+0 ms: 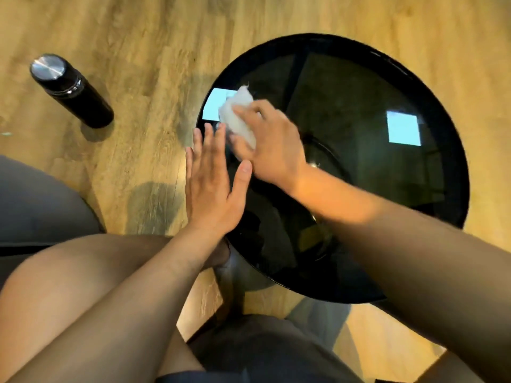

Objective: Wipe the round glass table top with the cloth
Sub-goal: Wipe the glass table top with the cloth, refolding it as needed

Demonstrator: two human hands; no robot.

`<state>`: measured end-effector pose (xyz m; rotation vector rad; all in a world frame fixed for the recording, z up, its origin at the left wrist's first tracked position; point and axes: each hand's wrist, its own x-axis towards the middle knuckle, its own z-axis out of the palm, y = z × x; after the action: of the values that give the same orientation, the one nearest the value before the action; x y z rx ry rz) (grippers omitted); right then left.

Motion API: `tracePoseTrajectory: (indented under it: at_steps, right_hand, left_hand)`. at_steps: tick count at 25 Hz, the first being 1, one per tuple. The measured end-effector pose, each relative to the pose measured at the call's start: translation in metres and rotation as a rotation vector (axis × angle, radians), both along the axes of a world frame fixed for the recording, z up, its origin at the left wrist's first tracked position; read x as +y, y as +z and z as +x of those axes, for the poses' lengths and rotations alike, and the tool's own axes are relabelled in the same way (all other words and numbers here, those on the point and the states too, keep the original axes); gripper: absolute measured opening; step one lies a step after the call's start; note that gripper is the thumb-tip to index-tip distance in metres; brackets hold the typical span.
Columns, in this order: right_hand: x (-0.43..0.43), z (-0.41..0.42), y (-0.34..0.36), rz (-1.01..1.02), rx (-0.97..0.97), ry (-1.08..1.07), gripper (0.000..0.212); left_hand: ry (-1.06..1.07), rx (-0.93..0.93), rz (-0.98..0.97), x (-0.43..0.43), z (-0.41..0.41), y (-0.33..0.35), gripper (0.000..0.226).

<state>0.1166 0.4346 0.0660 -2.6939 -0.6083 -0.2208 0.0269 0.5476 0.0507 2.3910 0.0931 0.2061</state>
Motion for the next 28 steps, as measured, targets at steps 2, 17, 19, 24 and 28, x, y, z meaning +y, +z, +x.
tracePoseTrajectory:
  at_steps: [2,17,19,24,28]
  right_hand:
    - [-0.006,-0.069,0.001,0.051,0.039,0.059,0.044]
    - [-0.259,-0.049,0.014,-0.168,0.122,-0.890,0.057]
    - [-0.209,-0.058,0.009,-0.163,0.117,-0.742,0.054]
    - [-0.041,-0.157,0.008,0.119,0.133,-0.298,0.048]
    - [-0.053,-0.177,0.008,0.129,0.210,-0.064,0.054]
  left_hand:
    - [-0.066,-0.035,0.047,0.000,-0.005,0.003,0.080]
    - [-0.184,0.013,0.348,-0.009,-0.016,-0.003,0.069]
    - [-0.184,0.002,0.327,-0.009,-0.016,-0.004,0.067]
    - [-0.205,-0.001,0.292,-0.008,-0.017,-0.003,0.062]
    - [-0.216,-0.024,0.288,-0.009,-0.019,-0.003,0.062]
